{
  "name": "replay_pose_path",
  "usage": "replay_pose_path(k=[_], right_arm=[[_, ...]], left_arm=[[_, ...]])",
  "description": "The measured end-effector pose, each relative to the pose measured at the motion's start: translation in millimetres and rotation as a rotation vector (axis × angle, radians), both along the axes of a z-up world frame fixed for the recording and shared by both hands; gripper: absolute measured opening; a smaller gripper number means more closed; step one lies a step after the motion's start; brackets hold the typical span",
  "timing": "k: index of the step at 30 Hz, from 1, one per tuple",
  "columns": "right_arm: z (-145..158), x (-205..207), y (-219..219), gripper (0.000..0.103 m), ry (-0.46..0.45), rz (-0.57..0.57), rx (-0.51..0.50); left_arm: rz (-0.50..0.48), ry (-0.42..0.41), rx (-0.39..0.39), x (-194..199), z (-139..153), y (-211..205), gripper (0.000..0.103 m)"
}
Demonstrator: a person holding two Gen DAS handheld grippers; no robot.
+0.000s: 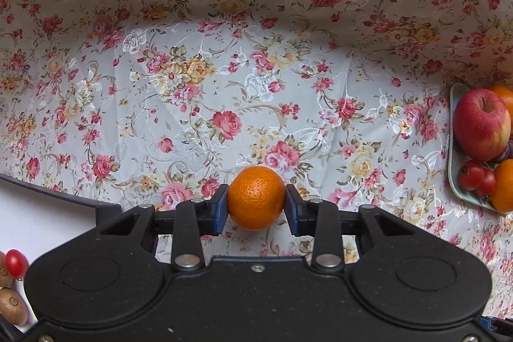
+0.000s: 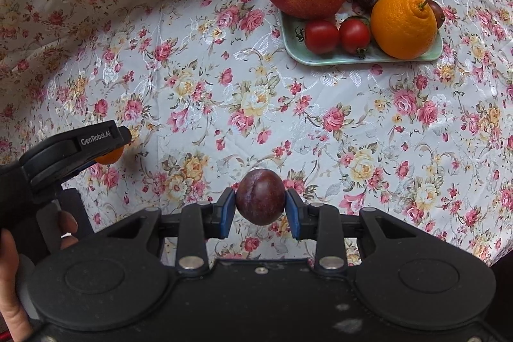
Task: Organize fruits
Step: 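Carry the orange in left tool and the plum in right tool over the box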
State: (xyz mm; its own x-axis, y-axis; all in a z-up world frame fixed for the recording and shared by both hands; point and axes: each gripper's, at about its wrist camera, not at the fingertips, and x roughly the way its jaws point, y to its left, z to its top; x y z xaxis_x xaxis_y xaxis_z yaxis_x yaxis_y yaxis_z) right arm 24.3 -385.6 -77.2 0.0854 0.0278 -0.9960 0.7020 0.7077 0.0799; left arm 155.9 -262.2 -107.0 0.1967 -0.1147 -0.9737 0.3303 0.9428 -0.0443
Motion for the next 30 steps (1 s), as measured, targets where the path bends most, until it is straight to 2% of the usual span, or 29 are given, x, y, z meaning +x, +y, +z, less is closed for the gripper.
replay_pose_path(k=[9,22,30], right_arm=[[2,-20,14,0.034,0.001,0.008,-0.012],[2,-42,51,0.034,0.003,0.045,-0.024],[-3,-39,72,0.034,0.013,0.075,-0.027]], left_arm=[[-0.011,-0.04,0.009,-23,27,11,0.044],[-0.012,-0.079,0.007,-53,55,50,0.044],[0.051,-0.091,-0.003,-50,66,89,0.044]])
